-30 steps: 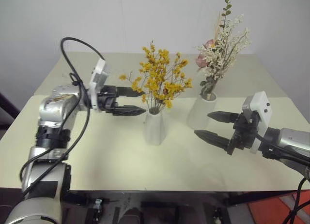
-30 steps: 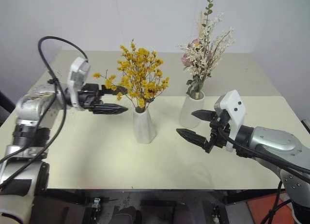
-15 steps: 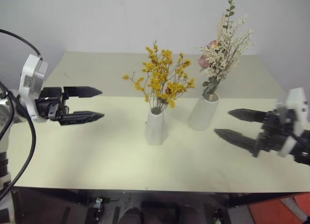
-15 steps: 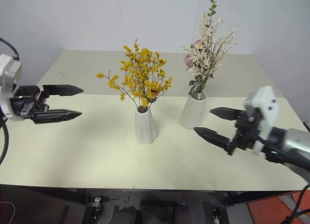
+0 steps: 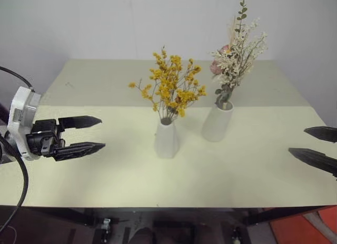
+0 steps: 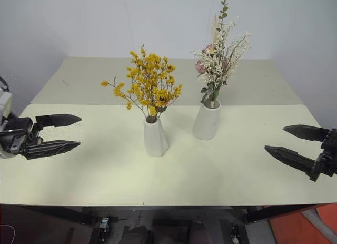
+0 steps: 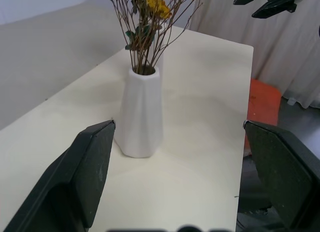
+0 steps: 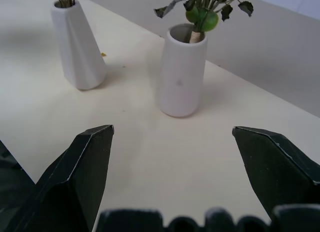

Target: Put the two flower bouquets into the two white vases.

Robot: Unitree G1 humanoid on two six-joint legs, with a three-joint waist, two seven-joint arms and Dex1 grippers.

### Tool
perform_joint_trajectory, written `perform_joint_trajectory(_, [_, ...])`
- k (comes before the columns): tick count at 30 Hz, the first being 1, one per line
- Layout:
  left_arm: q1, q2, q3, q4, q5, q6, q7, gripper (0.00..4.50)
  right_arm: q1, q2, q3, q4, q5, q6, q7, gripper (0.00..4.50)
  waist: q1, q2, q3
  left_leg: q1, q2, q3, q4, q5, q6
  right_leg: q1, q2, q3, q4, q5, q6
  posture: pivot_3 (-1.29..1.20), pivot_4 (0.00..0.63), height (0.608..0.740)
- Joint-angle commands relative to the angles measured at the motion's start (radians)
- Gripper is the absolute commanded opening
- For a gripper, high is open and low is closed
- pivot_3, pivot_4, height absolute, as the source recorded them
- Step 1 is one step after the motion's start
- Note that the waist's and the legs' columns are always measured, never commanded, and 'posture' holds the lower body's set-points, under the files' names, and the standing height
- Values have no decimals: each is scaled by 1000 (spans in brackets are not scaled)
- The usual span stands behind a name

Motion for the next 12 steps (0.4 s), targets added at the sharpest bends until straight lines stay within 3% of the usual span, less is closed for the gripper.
perform_joint_trajectory(1, [13,4,39,-42,-34,-1,24,4473,20,-8,-51,5,-18,-58,101,4500,1,0,0,0,0,0,0,0,0,0,0,0,0,0,0,0,150,740])
perform_joint_trajectory(12, [15,17,35,-55,-78,16,94,4473,39,-4,-74,15,-49,-83,186,4500,1,0,0,0,0,0,0,0,0,0,0,0,0,0,0,0,150,740])
